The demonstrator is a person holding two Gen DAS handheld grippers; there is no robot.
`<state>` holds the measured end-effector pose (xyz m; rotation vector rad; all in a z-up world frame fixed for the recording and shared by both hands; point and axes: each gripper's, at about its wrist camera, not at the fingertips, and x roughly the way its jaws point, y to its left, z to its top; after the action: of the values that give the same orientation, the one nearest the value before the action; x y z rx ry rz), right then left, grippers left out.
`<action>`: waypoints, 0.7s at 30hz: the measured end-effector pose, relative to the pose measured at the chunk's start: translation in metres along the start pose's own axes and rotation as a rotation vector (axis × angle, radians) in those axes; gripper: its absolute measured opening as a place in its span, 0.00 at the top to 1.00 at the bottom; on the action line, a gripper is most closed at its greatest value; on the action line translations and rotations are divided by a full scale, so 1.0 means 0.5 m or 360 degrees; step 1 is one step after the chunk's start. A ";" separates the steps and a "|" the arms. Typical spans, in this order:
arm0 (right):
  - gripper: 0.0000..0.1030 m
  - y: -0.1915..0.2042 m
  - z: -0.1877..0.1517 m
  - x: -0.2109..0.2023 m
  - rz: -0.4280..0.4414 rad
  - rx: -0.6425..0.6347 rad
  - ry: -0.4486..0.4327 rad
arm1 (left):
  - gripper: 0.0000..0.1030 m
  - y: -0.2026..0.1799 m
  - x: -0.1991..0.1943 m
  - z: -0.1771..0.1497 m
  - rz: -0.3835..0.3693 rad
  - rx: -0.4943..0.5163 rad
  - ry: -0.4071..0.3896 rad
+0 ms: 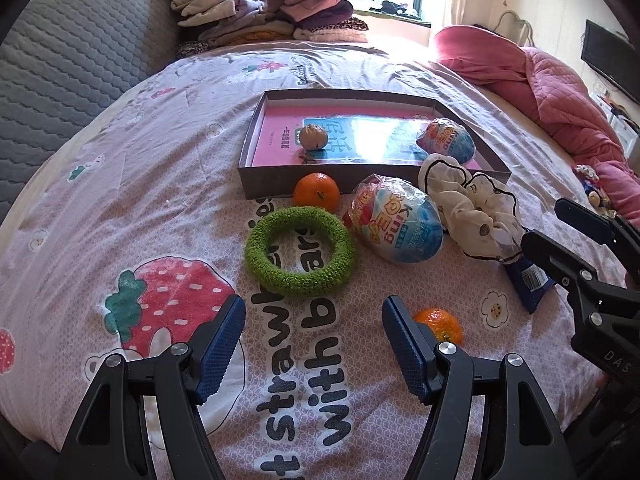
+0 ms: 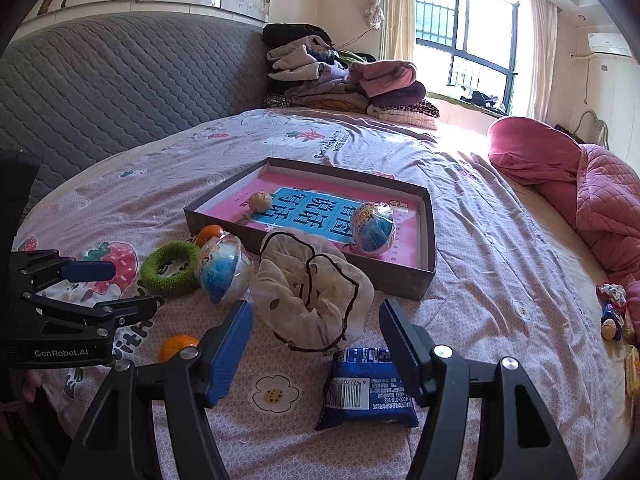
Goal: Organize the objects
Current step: 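Move the left tool toward the green fuzzy ring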
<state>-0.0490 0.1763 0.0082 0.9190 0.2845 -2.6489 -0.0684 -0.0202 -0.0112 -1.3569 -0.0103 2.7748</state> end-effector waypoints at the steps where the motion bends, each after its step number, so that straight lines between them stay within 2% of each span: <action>1: 0.37 0.003 -0.002 0.005 -0.0008 -0.0012 0.0010 | 0.30 -0.001 0.001 0.001 -0.0005 0.0007 -0.0001; 9: 0.37 0.031 -0.012 0.043 -0.0032 -0.0135 0.0096 | 0.30 0.002 0.019 0.008 -0.0011 0.0042 -0.0003; 21: 0.37 0.046 -0.010 0.072 -0.0073 -0.0209 0.0117 | 0.30 0.002 0.058 0.024 0.0020 0.0086 0.0023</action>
<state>-0.0644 0.1479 -0.0202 0.9789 0.4962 -2.6052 -0.0956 -0.0195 -0.0269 -1.3691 0.0734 2.7542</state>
